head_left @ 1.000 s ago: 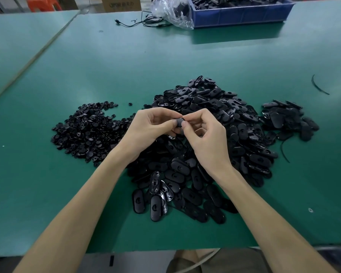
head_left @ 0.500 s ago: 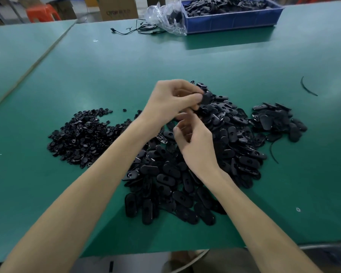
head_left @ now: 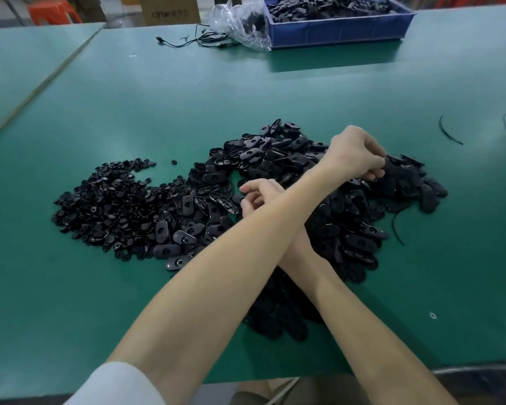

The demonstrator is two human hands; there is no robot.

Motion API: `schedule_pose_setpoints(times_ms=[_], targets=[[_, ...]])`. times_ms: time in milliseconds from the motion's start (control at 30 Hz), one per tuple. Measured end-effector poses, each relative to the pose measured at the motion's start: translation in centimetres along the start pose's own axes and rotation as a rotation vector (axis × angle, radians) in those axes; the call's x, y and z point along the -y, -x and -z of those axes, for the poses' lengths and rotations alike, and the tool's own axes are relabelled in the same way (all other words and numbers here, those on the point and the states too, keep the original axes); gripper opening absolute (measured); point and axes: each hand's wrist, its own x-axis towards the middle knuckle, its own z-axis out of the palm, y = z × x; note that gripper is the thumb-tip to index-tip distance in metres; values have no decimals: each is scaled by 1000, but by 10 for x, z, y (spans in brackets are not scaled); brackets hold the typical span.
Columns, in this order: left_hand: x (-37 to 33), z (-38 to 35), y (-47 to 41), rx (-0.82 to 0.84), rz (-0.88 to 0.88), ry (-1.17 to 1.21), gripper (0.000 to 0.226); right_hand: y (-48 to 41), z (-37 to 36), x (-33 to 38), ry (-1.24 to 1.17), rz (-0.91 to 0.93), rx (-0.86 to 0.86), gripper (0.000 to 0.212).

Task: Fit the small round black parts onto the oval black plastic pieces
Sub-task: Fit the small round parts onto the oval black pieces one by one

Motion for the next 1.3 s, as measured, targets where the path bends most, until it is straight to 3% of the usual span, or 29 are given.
schedule_pose_setpoints(times_ms=[167, 400, 500, 633, 700, 800, 1000, 1067, 1300], targets=[[5, -3, 5, 48, -19, 36, 24, 2, 3, 3, 104, 44, 34, 20], [-7, 35, 39, 58, -195, 80, 34, 4, 10, 11, 274, 22, 150, 35], [-3, 63, 58, -47, -208, 233, 29, -2, 10, 16, 339, -32, 106, 24], [26, 114, 83, -363, -172, 302, 24, 0, 10, 18, 331, 52, 50, 31], [47, 139, 94, -540, -104, 189, 27, 1, 10, 18, 363, 75, 10, 35], [80, 168, 111, -739, 27, -174, 34, 0, 10, 20, 431, 72, 34, 42], [129, 194, 134, -820, 326, -875, 27, 0, 13, 21, 447, 74, 96, 42], [131, 198, 139, -816, 371, -917, 30, -1, 13, 22, 439, 72, 98, 38], [131, 194, 139, -834, 271, -891, 19, 1, 13, 21, 408, 54, 64, 29]])
